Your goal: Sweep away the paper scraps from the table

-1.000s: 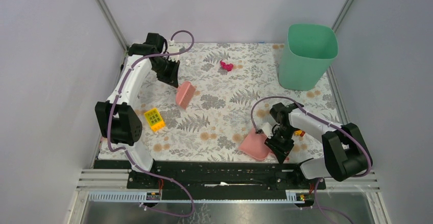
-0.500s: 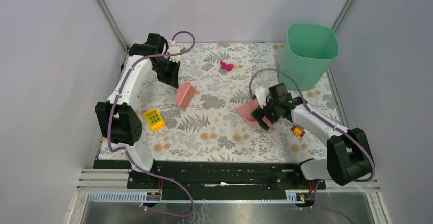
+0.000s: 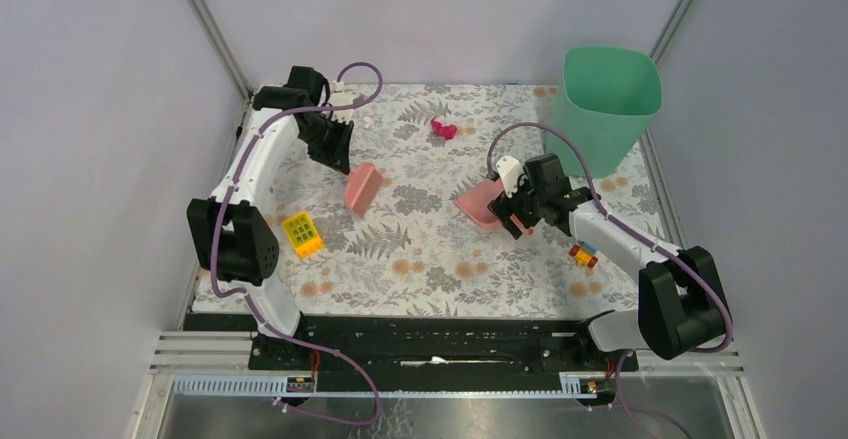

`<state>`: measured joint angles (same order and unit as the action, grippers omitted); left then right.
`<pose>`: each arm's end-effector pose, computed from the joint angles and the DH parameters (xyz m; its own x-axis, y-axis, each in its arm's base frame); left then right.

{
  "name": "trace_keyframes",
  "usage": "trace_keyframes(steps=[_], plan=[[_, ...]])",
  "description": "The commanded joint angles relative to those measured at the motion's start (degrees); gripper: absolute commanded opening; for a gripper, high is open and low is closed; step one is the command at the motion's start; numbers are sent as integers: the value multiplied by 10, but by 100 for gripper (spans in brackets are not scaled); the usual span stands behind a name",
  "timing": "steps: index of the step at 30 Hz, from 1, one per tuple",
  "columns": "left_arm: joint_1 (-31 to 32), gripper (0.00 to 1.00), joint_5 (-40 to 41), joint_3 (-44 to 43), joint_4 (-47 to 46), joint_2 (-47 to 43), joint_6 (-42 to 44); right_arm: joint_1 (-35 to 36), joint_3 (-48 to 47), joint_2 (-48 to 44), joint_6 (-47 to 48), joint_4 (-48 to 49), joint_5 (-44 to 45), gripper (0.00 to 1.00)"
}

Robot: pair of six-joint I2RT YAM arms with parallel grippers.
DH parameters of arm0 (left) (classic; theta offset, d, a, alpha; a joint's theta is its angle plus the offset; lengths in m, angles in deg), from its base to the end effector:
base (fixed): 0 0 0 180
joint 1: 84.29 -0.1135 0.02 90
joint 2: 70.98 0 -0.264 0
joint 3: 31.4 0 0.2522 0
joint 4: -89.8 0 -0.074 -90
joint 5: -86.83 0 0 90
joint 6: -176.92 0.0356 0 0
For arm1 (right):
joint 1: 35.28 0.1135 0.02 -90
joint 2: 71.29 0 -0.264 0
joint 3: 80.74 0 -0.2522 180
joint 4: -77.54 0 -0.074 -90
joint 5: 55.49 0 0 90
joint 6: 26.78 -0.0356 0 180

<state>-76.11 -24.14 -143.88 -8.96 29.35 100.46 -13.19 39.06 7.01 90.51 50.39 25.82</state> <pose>0.3468 -0.0627 0.3261 -0.8382 0.3414 -0.4253 0.4686 0.8498 -0.2415 0.2603 0.1114 0.2161 -0.3692 -0.6390 -0.6749 -0.7197 0.6560 -0.2274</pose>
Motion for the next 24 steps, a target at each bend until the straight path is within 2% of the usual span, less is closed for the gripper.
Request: trace_keyframes(steps=[1, 11, 16, 24], plan=[[1, 0, -1, 1, -8, -18, 8, -1, -12, 3, 24, 8, -13, 85], [2, 0, 5, 1, -6, -25, 10, -3, -17, 88, 35, 19, 2, 71], [2, 0, 9, 4, -5, -29, 11, -4, -12, 98, 35, 20, 8, 67], [2, 0, 14, -14, -8, -17, 12, -4, -10, 80, 26, -9, 29, 49]])
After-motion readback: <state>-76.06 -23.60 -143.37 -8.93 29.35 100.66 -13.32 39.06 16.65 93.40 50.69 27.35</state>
